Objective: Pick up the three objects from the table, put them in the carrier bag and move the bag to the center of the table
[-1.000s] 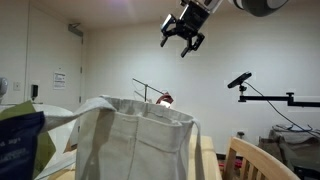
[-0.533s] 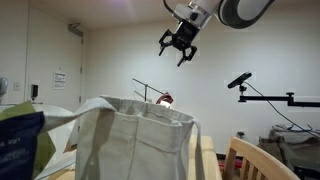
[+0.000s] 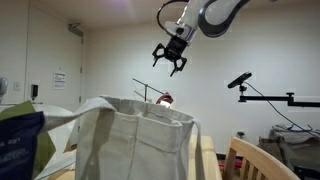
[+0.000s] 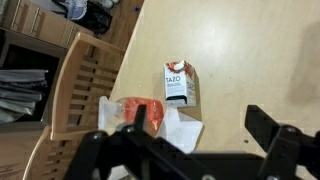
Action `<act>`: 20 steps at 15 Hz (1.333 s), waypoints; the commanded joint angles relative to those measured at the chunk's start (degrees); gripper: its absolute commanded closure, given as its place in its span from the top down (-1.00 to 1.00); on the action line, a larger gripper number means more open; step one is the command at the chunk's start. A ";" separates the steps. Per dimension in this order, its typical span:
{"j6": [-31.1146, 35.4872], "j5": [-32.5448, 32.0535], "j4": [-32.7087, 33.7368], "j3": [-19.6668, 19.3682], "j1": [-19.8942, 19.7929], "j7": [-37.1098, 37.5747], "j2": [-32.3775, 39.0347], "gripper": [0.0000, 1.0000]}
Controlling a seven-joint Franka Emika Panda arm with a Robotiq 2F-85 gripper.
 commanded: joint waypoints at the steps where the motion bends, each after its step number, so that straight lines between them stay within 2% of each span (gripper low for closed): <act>1: -1.57 7.72 5.62 0.32 -0.12 -7.16 4.95 1.00; 5: -3.70 15.11 9.94 1.08 -1.09 -13.14 9.25 1.00; 8: -6.69 17.77 13.39 0.91 -1.74 -14.81 12.68 1.00; 9: -7.76 17.47 14.22 0.57 -1.77 -13.96 13.51 1.00; 10: -8.81 15.62 14.37 4.83 -5.82 -12.37 13.29 1.00; 11: -6.03 13.74 11.60 4.93 -5.66 -10.82 12.03 1.00; 13: -6.81 14.06 12.65 6.59 -7.40 -11.07 13.04 1.00; 17: -7.10 14.17 13.07 6.99 -7.84 -11.14 13.19 1.00; 20: -11.38 13.77 17.30 7.96 -9.33 -10.43 17.18 1.00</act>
